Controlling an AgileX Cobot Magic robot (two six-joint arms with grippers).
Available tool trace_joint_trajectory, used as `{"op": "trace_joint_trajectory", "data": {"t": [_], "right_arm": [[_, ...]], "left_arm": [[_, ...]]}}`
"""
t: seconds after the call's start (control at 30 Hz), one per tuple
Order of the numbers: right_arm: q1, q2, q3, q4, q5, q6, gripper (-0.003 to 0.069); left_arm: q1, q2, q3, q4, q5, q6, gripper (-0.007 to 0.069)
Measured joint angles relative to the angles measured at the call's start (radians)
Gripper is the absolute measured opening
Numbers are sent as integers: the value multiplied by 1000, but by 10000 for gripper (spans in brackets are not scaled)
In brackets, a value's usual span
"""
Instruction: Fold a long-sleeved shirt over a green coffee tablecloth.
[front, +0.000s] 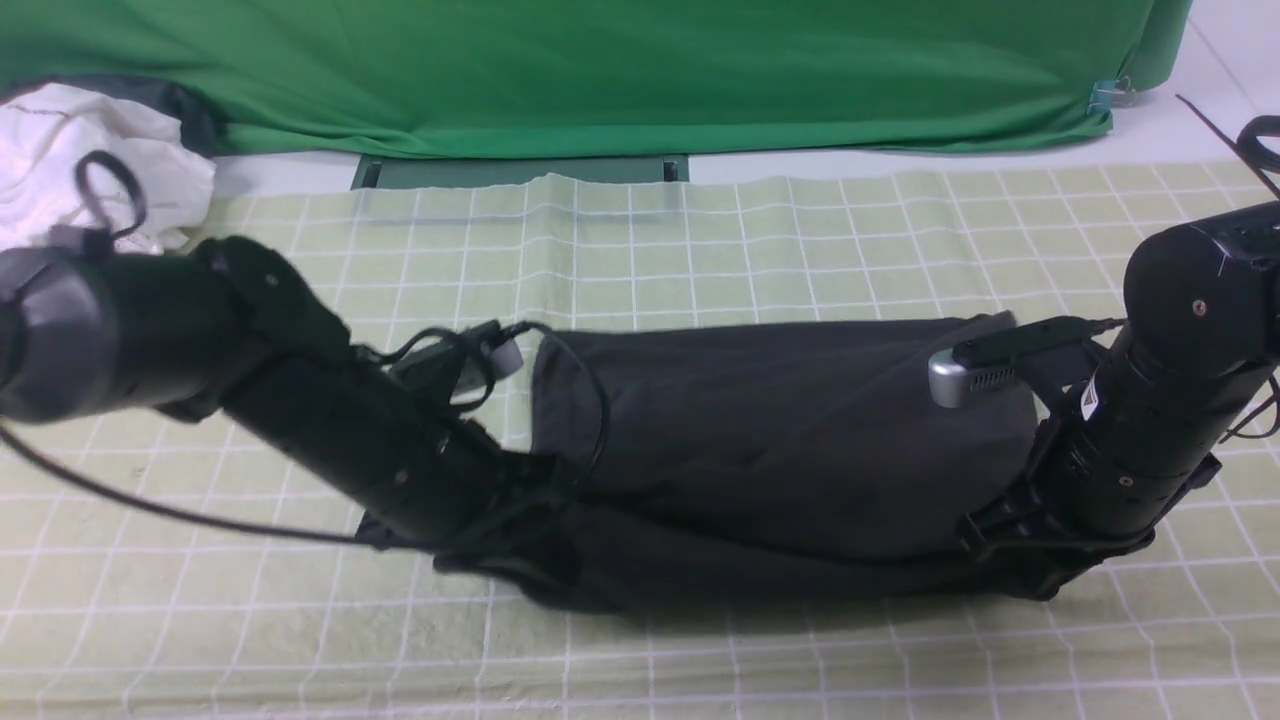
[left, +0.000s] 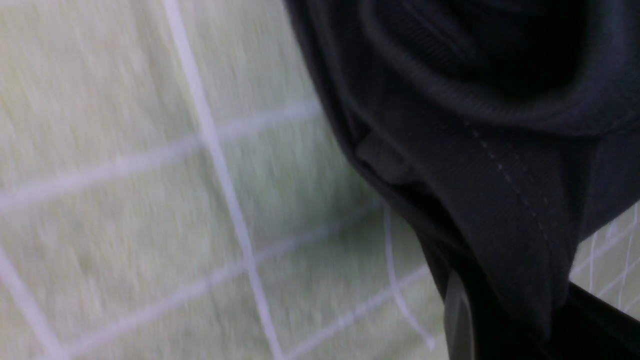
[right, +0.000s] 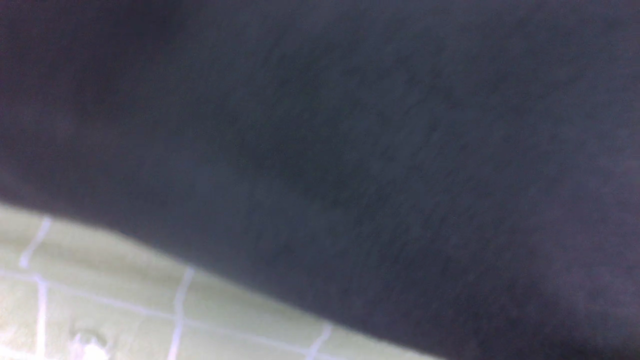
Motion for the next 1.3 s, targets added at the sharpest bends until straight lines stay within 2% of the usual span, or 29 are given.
{"op": "trace_joint_trajectory", "data": {"t": [0.17,0.3,0.43,0.47,0.5,0.67,0.7,0.8,0.83,0.9,1.03,1.13,1.2,1.27,1.3], "right_arm": [[0,0,0,14,6,0,98],[0,0,0,19,10,0,144],[0,-1,0,27,21,0,251],[0,-1,0,27,23,0,256],[0,-3,0,27,30,0,306],[0,-40,-7,25,95,-19,456],[0,-40,-8,25,100,-19,456],[0,-87,-38,8,189,-55,517],[0,-91,-40,5,194,-57,518],[0,-141,-58,-17,270,-91,524],[0,-259,-63,-118,334,-99,522],[0,-372,-63,-162,341,-96,479],[0,-471,-63,-172,342,-111,403],[0,-575,-63,-177,343,-126,299],[0,-630,-63,-176,344,-129,219]], "left_arm": [[0,-46,82,-14,-67,0,54],[0,-46,106,-15,-147,0,57],[0,-46,106,-8,-179,0,102],[0,-46,106,-8,-179,0,106],[0,-46,106,1,-182,0,139],[0,-58,64,71,-141,-10,296],[0,-59,61,75,-139,-13,302],[0,-105,13,145,-116,-35,412],[0,-105,11,145,-115,-35,412],[0,-142,-4,189,-114,-51,460],[0,-210,-13,210,-114,-72,497],[0,-255,-13,215,-109,-76,501],[0,-282,-13,221,-107,-76,503],[0,-299,-13,221,-106,-76,503],[0,-306,-13,221,-106,-77,504]]}}
